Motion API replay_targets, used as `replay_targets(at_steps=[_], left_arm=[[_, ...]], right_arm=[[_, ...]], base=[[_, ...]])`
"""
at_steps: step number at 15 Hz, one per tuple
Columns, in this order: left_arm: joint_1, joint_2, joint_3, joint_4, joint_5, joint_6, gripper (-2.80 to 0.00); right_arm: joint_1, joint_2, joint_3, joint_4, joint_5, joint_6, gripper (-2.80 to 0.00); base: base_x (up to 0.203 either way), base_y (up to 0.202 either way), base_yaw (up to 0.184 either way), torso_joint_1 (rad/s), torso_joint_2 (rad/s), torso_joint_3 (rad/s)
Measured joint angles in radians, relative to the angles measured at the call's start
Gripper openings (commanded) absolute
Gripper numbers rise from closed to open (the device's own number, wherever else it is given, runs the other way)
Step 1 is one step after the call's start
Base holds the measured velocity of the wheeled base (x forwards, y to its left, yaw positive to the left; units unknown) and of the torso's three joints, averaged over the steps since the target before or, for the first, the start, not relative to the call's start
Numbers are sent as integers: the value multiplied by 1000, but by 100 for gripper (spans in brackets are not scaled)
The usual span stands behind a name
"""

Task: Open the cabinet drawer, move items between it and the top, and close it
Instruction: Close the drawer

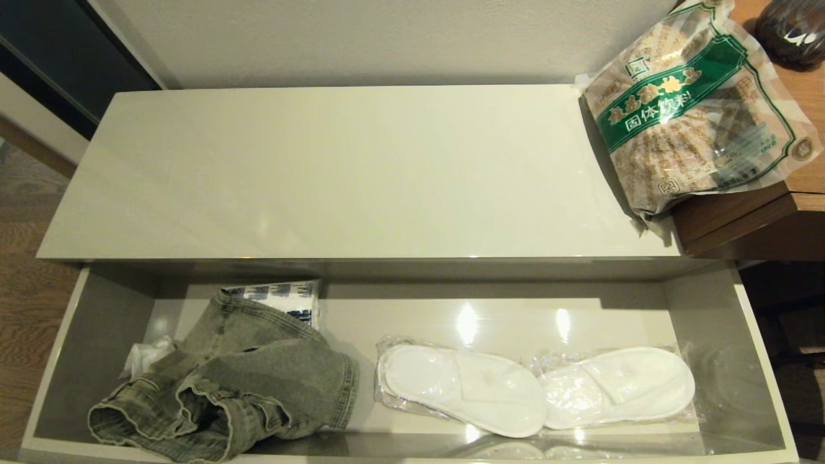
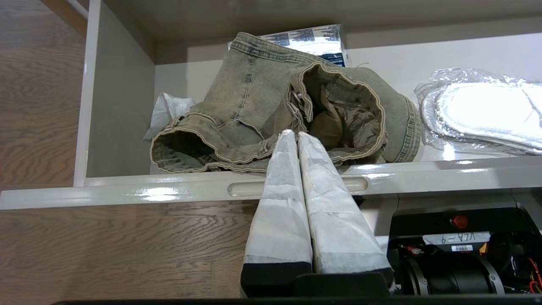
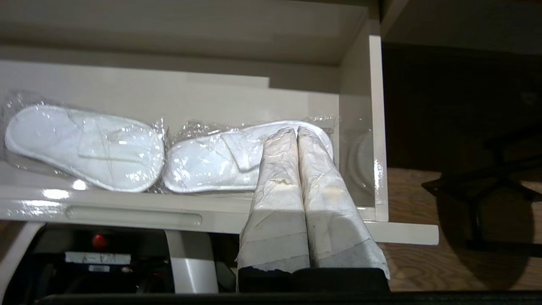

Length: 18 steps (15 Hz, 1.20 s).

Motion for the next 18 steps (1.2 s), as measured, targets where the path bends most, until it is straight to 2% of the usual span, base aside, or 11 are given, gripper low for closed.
replay_targets(at_steps=[3,6,8,13,15,18], left_arm=[[0,0,0,0,0,0,-280],[0,0,0,0,0,0,-280],[0,0,0,0,0,0,-280],[0,0,0,0,0,0,-280],[0,0,0,0,0,2,-280],[0,0,0,0,-3,24,-280]], right_arm=[[0,0,-55,38,-21,-25,-280],[0,0,-235,245,-27,-12,-280],[0,0,-254,311,-24,1,-280],[0,0,-209,288,-22,2,-280],[0,0,-149,243,-22,-1,-280],[0,0,-79,191,45,1,-280]], base=[[0,0,0,0,0,0],[0,0,0,0,0,0],[0,0,0,0,0,0],[0,0,0,0,0,0],[0,0,0,0,0,0],[0,0,0,0,0,0]])
